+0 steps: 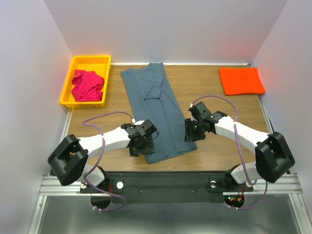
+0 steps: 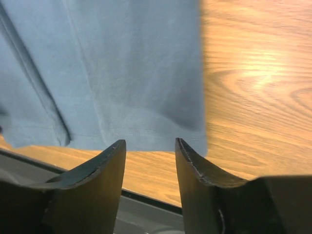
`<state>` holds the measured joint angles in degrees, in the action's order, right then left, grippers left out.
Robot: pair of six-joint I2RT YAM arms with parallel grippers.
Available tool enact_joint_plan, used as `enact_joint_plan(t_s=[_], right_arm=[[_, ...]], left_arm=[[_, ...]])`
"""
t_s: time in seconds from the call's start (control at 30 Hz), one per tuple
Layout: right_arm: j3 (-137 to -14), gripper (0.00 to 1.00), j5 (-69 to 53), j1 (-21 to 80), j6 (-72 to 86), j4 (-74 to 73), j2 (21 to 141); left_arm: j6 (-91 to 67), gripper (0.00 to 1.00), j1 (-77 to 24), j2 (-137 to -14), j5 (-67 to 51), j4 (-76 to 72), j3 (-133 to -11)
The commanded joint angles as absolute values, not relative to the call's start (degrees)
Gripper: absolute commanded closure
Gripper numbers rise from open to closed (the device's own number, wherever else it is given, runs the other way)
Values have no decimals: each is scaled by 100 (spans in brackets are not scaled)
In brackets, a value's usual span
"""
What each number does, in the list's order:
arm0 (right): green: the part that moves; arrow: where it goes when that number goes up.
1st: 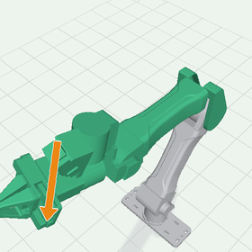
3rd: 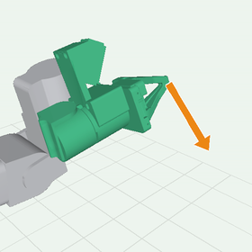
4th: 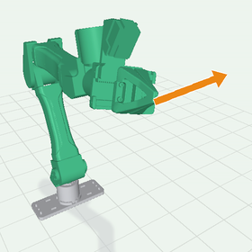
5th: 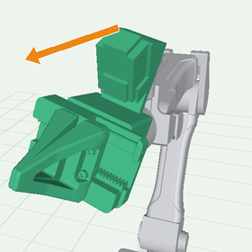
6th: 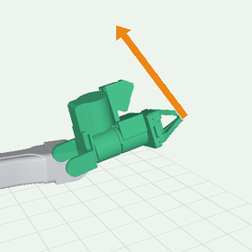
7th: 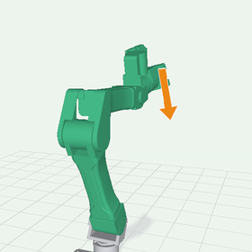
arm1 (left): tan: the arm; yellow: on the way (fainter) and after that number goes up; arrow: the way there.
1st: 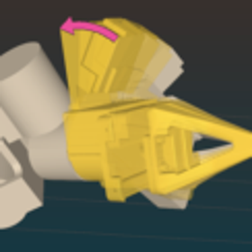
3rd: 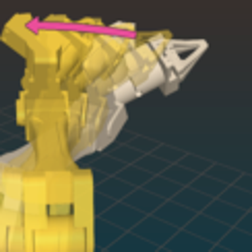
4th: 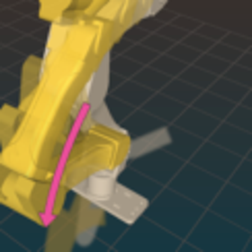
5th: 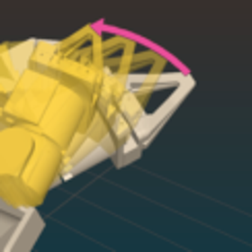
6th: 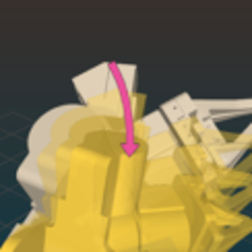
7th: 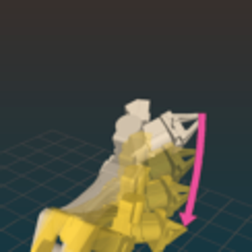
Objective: Fold and stack the t-shirts
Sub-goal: Fold the tshirt
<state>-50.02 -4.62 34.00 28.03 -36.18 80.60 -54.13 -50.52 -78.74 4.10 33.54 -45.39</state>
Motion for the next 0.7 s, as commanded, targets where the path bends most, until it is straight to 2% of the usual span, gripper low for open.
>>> enact_joint_plan(t_s=[0.0, 0.3, 0.67], right_arm=[[-5159, 48, 167, 3085, 2804, -3850, 7893], [-4984, 47, 132, 2795, 2690, -3850, 7822], [-4676, 47, 44, 2777, 2681, -3753, 7972]], left_arm=[[-5467, 24, -5176, -8059, 290, 3524, -4421], [-5432, 31, -5537, -8463, 194, 3709, -4588], [-5256, 49, -5722, -8991, 141, 3612, -4684]])
